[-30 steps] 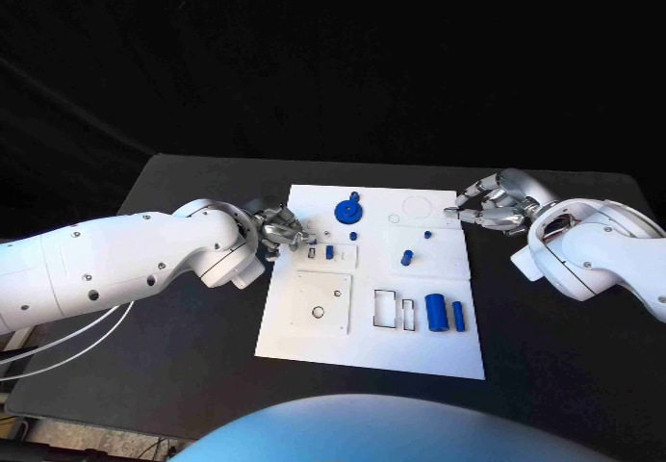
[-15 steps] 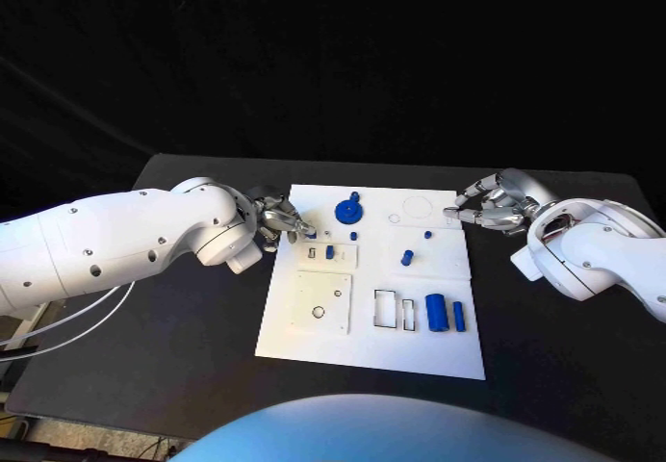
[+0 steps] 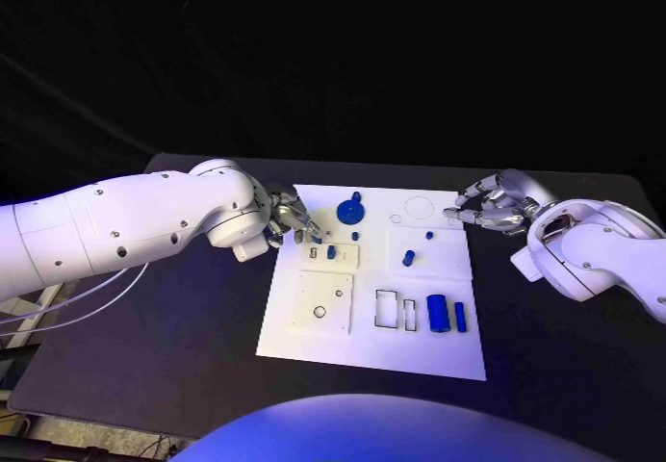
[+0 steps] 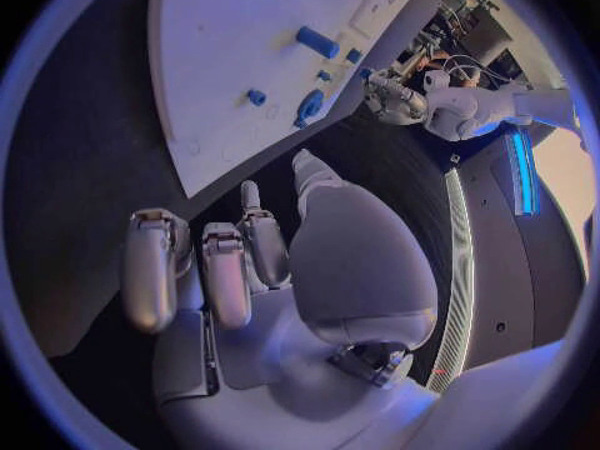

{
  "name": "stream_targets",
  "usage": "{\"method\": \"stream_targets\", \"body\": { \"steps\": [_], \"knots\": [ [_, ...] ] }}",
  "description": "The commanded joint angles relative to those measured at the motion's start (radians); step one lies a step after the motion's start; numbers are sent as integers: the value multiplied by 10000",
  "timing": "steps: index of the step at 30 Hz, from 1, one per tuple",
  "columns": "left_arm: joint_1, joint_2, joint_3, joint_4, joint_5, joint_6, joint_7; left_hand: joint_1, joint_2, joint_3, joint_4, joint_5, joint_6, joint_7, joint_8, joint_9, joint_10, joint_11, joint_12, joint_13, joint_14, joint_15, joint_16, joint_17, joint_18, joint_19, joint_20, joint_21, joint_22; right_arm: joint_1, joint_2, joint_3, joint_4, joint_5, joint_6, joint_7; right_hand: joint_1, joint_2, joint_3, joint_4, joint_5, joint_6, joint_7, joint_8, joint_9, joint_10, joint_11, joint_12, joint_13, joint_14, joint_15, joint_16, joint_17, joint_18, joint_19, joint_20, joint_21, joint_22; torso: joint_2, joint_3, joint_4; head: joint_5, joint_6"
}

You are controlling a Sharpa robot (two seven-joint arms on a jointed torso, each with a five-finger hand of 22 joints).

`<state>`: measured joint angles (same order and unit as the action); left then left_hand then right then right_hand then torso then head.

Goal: Assemble the parts on the task board

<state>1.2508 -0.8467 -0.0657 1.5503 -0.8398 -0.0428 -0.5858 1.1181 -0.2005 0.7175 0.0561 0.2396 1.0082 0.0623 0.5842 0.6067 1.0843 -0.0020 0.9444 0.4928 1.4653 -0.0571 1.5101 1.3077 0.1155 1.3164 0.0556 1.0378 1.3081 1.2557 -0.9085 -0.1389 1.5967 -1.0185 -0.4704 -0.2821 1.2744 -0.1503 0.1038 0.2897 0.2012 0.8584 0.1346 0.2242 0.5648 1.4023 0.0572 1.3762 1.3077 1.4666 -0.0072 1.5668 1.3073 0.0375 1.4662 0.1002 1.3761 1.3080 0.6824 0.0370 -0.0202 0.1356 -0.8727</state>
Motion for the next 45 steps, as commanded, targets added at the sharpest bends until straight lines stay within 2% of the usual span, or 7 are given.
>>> {"method": "stream_targets", "body": {
  "steps": [1, 12, 19, 32, 45],
  "knots": [
    [32, 105, -40, -21, -872, 815, -402, -78, 33, 1891, -1944, 72, 73, 4, 58, 11, 18, -87, 67, 3, 733, -29, 50, 2169, -134, 22, -61, 81, 1287, -8, 20, 0, -2, -58, 119, 42, 85, 26, -36, -11, 35, -12, 1, 58, 10, -49, -14, 3, 595, 1042, -53, 40, 2635, 68, 149, -61, -40, 1729, 3, -5, -6, 17, 1],
    [35, 248, -144, -11, -1530, 810, -445, -166, 67, 1935, -2050, 240, 75, -6, 126, 29, 15, -96, 147, 4, 758, -39, 101, 2202, -156, 57, -72, 285, 1317, -14, 34, 0, -9, -58, 123, 46, 85, 26, -36, -11, 35, -12, 1, 58, 10, -49, -14, 3, 595, 1042, -53, 40, 2635, 68, 149, -61, -40, 1729, 13, -5, 2, 9, 1],
    [33, 281, -157, -1, -1743, 844, -358, -206, 82, 1970, -2111, 343, 74, -11, 166, 37, 0, -100, 188, 1, 763, -41, 114, 2208, -162, 53, -76, 364, 1324, -17, 43, 0, -15, -58, 126, 48, 85, 26, -36, -11, 35, -12, 1, 58, 10, -49, -14, 3, 595, 1042, -53, 40, 2635, 68, 149, -61, -40, 1729, 12, -6, -8, 23, 1],
    [30, 319, -168, -74, -1797, 1262, -322, -209, 86, 1977, -2130, 362, 66, -11, 171, 36, -12, -99, 197, 0, 750, -40, 96, 2191, -159, 34, -76, 358, 1319, -21, 47, 0, -14, -58, 131, 47, 85, 26, -36, -11, 35, -12, 1, 58, 10, -49, -14, 3, 595, 1042, -53, 40, 2635, 68, 149, -61, -40, 1729, 2, 2, -10, 30, 1],
    [21, 351, -198, -152, -1789, 1406, -306, -208, 90, 1979, -2143, 371, 61, -9, 173, 34, -23, -97, 202, 0, 744, -38, 88, 2184, -157, 20, -76, 355, 1316, -23, 55, 0, -15, -58, 130, 48, 85, 26, -36, -11, 35, -12, 1, 58, 10, -49, -14, 3, 595, 1042, -53, 40, 2635, 68, 149, -61, -40, 1729, 3, 1, -2, 18, 1]
  ]
}}
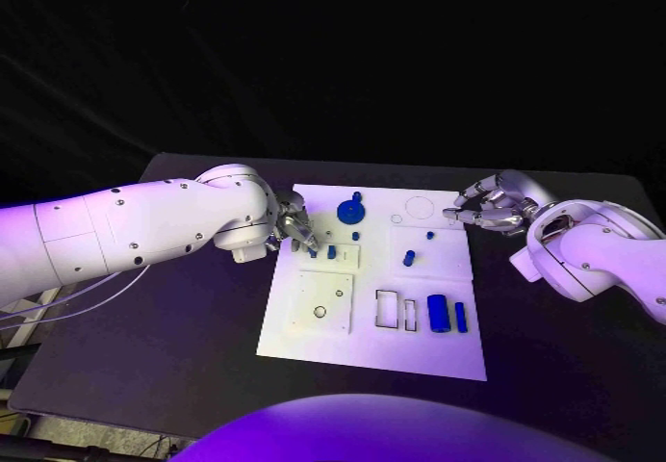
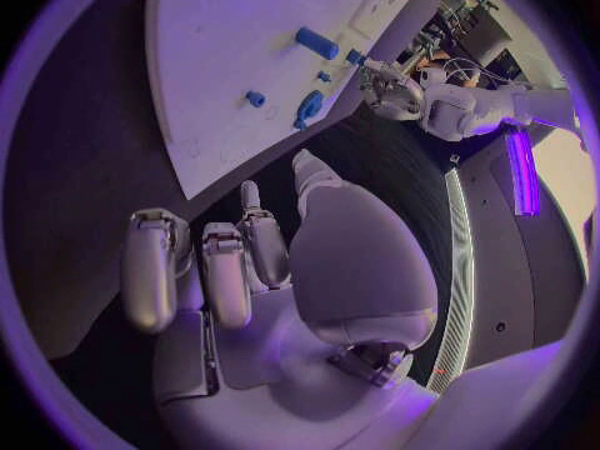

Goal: Assemble the parts on the task board

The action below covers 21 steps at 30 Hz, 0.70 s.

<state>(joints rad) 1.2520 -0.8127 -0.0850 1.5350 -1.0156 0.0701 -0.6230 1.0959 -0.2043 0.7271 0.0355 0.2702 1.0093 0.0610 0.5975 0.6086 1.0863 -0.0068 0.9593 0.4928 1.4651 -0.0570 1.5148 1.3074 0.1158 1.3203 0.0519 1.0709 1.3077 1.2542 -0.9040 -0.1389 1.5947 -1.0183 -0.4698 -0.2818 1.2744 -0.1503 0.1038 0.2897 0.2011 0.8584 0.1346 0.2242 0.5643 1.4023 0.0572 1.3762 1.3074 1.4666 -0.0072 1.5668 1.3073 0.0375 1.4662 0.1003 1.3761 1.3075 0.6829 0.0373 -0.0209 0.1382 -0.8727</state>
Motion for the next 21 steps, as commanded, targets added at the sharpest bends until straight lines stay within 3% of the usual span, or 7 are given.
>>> {"method": "stream_targets", "body": {
  "steps": [1, 21],
  "knots": [
    [9, 8, -6, 1, -27, 289, 67, 13, 130, 1881, -1941, 61, 48, 5, 41, 14, -48, -48, 57, 0, 746, -37, 44, 2188, -158, -30, -39, 17, 1317, -8, 10, 0, 4, -59, 124, 45, 85, 26, -35, -11, 35, -12, 1, 58, 15, -49, -14, 3, 597, 1042, -53, 40, 2635, 68, 149, -62, -40, 1734, -2, -2, 4, -7, 1],
    [-4, 43, -21, -43, -6, 379, 127, 7, 173, 1857, -1961, -33, 16, 20, 49, 6, -90, -33, 88, -2, 721, -22, 15, 2159, -154, -93, -32, 16, 1303, -10, 21, 0, 7, -59, 126, 49, 85, 26, -35, -11, 35, -12, 1, 58, 15, -49, -14, 3, 597, 1042, -53, 40, 2635, 68, 149, -62, -40, 1734, 6, -2, -2, -14, 1]
  ]
}}
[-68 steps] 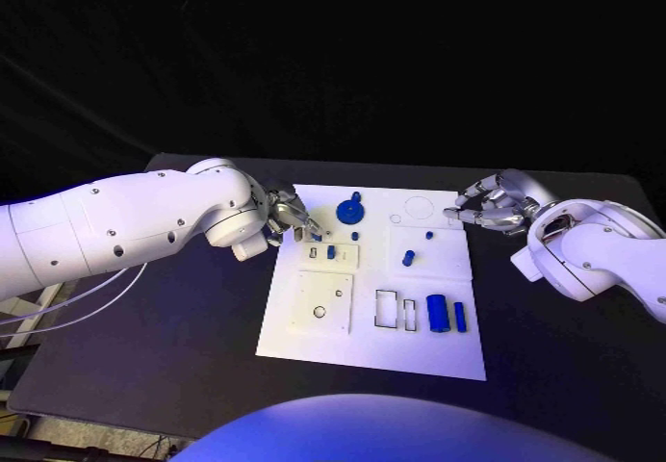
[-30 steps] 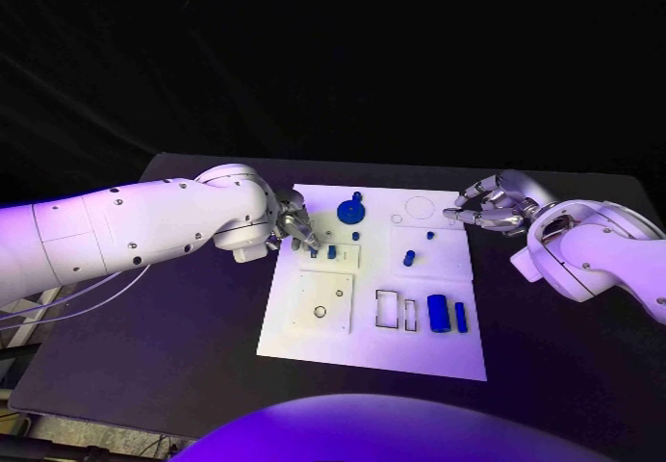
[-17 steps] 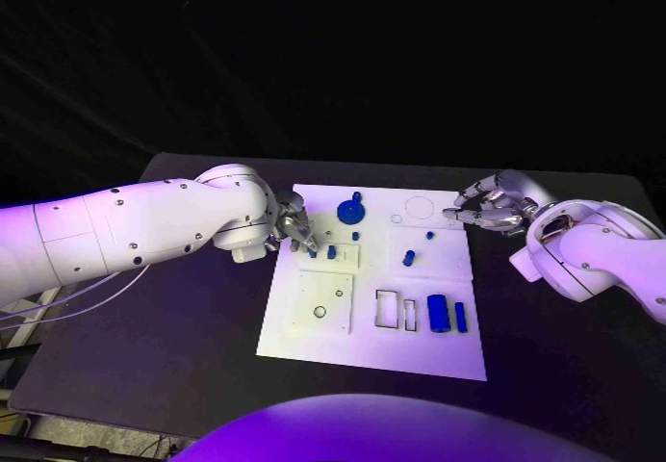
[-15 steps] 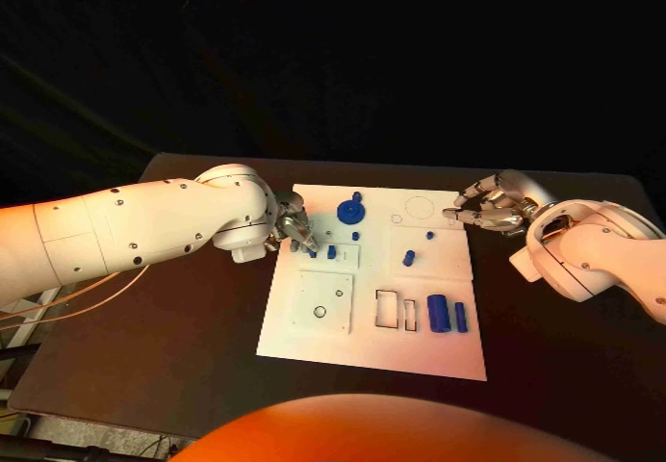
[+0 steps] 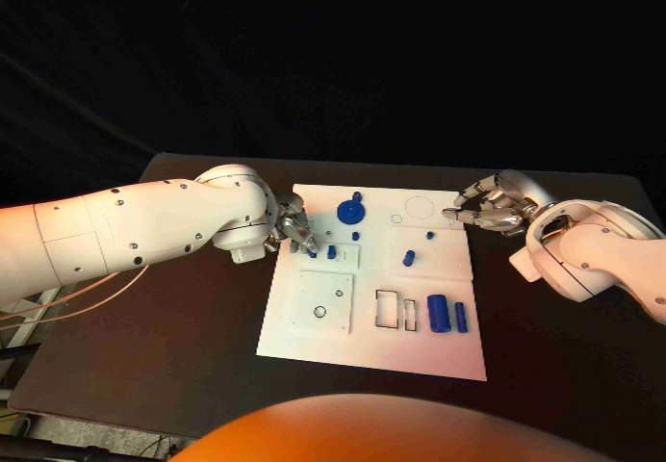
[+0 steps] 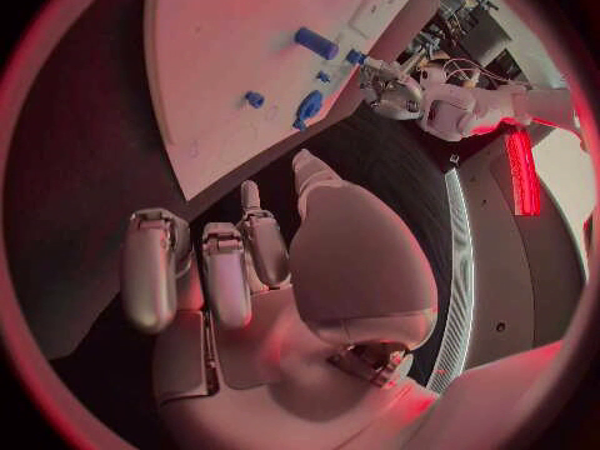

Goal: Assemble the parts on the task board

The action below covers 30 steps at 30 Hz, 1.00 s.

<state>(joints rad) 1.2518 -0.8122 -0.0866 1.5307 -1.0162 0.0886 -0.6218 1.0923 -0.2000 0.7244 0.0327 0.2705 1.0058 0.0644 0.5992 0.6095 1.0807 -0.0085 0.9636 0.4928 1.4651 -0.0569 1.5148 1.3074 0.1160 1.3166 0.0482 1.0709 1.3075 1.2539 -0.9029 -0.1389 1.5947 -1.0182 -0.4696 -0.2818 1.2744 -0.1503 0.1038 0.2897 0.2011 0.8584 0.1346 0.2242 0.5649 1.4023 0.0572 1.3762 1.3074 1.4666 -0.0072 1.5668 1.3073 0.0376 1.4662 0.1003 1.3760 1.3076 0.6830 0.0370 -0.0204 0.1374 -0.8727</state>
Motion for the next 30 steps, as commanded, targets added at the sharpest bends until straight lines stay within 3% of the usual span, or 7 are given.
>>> {"method": "stream_targets", "body": {
  "steps": [1, 30],
  "knots": [
    [-6, 49, -12, -7, 0, 208, 125, 44, 130, 1884, -1934, -36, 50, -14, 33, -3, -34, -16, 45, -2, 721, -22, 15, 2159, -156, -56, 4, 16, 1305, -8, 9, 1, 8, -60, 124, 49, 85, 26, -35, -11, 36, -12, 1, 58, 9, -49, -14, 3, 598, 1042, -53, 40, 2635, 68, 149, -62, -40, 1733, 6, 0, -8, -2, 1],
    [-70, 411, -133, -275, -330, 320, -109, 53, 166, 1876, -1944, -77, 33, -9, 39, -8, -54, -10, 66, -4, 721, -16, 23, 2163, -164, -60, 8, 75, 1313, -8, -19, 1, 49, -60, 121, 59, 98, 25, -24, -12, 59, -18, 1, 59, 8, -61, -15, -9, 584, 1042, -54, 40, 2635, 70, 147, -64, -57, 1734, 13, 4, -17, -43, 1]
  ]
}}
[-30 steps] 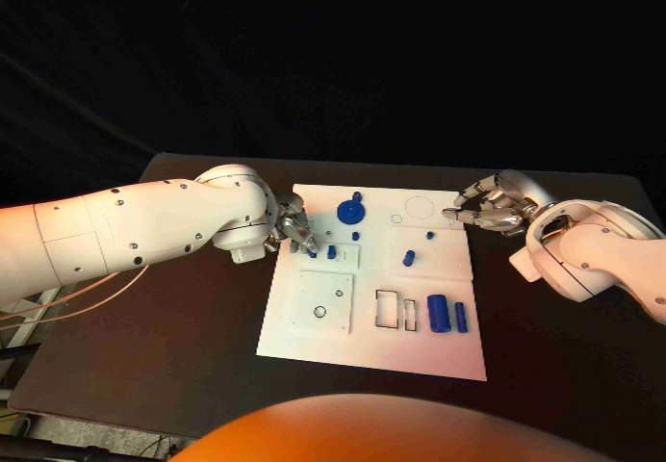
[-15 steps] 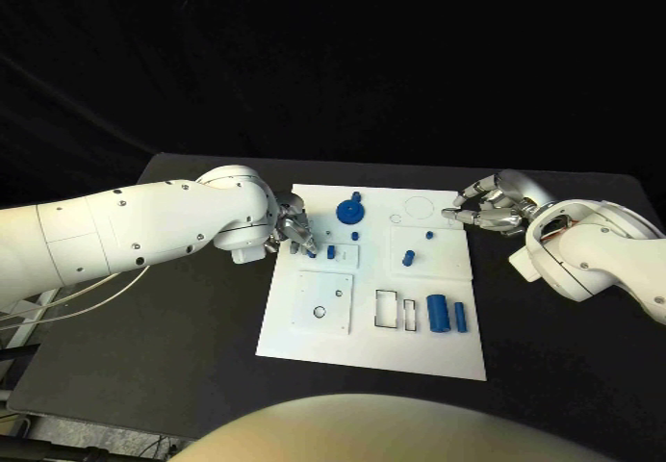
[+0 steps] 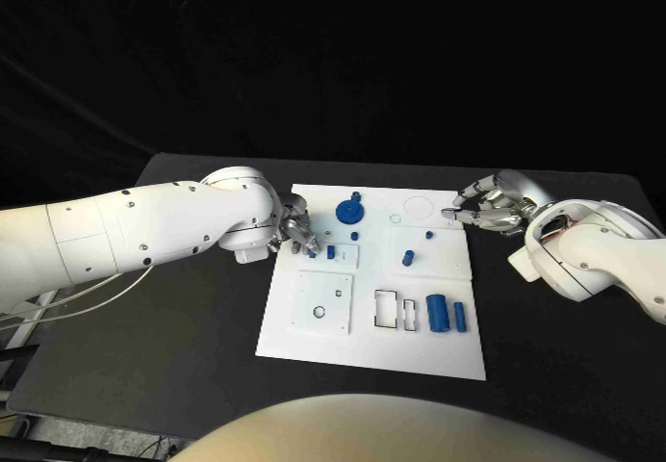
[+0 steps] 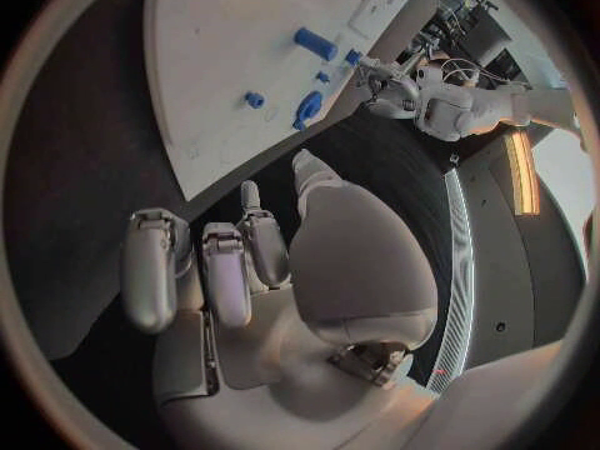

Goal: Assemble the parts on the task board

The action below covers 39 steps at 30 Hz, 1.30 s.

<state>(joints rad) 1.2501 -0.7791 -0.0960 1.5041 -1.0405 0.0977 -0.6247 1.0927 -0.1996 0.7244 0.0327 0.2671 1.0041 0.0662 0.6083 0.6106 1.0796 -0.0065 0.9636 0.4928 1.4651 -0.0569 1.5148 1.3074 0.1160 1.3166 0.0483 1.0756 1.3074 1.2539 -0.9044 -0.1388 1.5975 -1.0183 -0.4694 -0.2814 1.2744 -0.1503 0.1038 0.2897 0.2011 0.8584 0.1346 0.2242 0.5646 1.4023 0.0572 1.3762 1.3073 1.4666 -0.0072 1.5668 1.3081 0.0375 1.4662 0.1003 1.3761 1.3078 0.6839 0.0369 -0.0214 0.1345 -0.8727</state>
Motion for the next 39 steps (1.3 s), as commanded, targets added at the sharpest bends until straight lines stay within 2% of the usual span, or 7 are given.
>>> {"method": "stream_targets", "body": {
  "steps": [1, 7, 11, 15, 17, 22, 39],
  "knots": [
    [-55, 92, -42, -22, -85, 255, -112, 45, 172, 1874, -1941, -46, 48, -25, -50, -19, -42, -28, 71, -4, 721, -15, 23, 2163, -167, -54, 8, 50, 1319, -7, -6, 0, 22, -59, 119, 54, 98, 25, -24, -12, 60, -18, 1, 59, 12, -61, -15, -9, 585, 1042, -54, 40, 2627, 70, 147, -64, -57, 1732, 1, 4, -6, -18, 1],
    [-60, 60, -50, -42, -6, 273, -205, -152, 146, 1723, -1839, -172, -67, 5, -28, -8, -78, -3, 98, -28, 685, 12, -20, 2116, -160, -130, 34, 34, 1293, -7, -23, 0, 23, -59, 114, 53, 98, 25, -24, -12, 60, -18, 1, 59, 12, -61, -15, -9, 585, 1042, -54, 40, 2627, 70, 147, -64, -57, 1732, -14, 9, 2, -45, 1],
    [-62, 8, -51, -25, 115, 262, -212, -627, 12, 972, -1464, -470, -485, -155, -40, 21, -122, -26, 312, 6, 646, 34, -45, 2073, -134, -281, 97, -103, 1245, -7, -28, 0, 22, -59, 107, 57, 98, 25, -24, -12, 60, -18, 1, 59, 12, -61, -15, -9, 585, 1042, -54, 40, 2627, 70, 147, -64, -57, 1732, -12, 2, 15, -60, 1],
    [-62, -32, -50, -7, 204, 270, -215, -1441, -284, 373, -765, -1895, -611, -90, -171, -177, -335, 31, 613, 82, 574, 72, -97, 1989, -112, -370, 157, -310, 1207, -7, -30, 0, 19, -59, 98, 61, 98, 16, -25, -10, 59, -23, 2, 58, 11, -81, -14, -30, 562, 1042, -54, 40, 2627, 75, 139, -64, -79, 1726, -9, -5, 15, -60, 1],
    [-62, -52, -50, -3, 229, 256, -225, -1614, -382, 223, -584, -2123, -633, -48, -184, -220, -388, 47, 665, 80, 557, 93, -107, 1968, -101, -381, 164, -361, 1201, -7, -31, 0, 18, -59, 92, 64, 98, 16, -25, -10, 59, -23, 2, 58, 11, -81, -14, -30, 562, 1042, -54, 40, 2627, 75, 139, -64, -79, 1726, -11, -7, 15, -58, 1],
    [-62, -121, -48, 22, 254, 147, -259, -2007, -583, -275, -214, -2194, -669, -7, -101, -209, -447, 71, 755, 85, 524, 108, -128, 1928, -98, -396, 173, -414, 1198, -7, -30, 0, 13, -59, 84, 67, 98, 16, -25, -10, 59, -23, 2, 58, 11, -81, -14, -30, 562, 1042, -54, 40, 2627, 75, 139, -64, -79, 1726, -6, -5, 13, -54, 1],
    [-59, -430, 98, 158, 891, -606, 127, -2083, -546, -847, 300, -2190, -1136, 85, 290, -27, -842, 167, 865, 63, 174, 193, -452, 1541, 14, -847, 228, -1147, 1031, -8, -8, 0, -7, -53, 69, 76, 98, 16, -25, -10, 59, -23, 2, 58, 11, -81, -14, -30, 562, 1042, -54, 40, 2627, 75, 139, -64, -79, 1726, -15, 4, 5, -67, 1]
  ]
}}
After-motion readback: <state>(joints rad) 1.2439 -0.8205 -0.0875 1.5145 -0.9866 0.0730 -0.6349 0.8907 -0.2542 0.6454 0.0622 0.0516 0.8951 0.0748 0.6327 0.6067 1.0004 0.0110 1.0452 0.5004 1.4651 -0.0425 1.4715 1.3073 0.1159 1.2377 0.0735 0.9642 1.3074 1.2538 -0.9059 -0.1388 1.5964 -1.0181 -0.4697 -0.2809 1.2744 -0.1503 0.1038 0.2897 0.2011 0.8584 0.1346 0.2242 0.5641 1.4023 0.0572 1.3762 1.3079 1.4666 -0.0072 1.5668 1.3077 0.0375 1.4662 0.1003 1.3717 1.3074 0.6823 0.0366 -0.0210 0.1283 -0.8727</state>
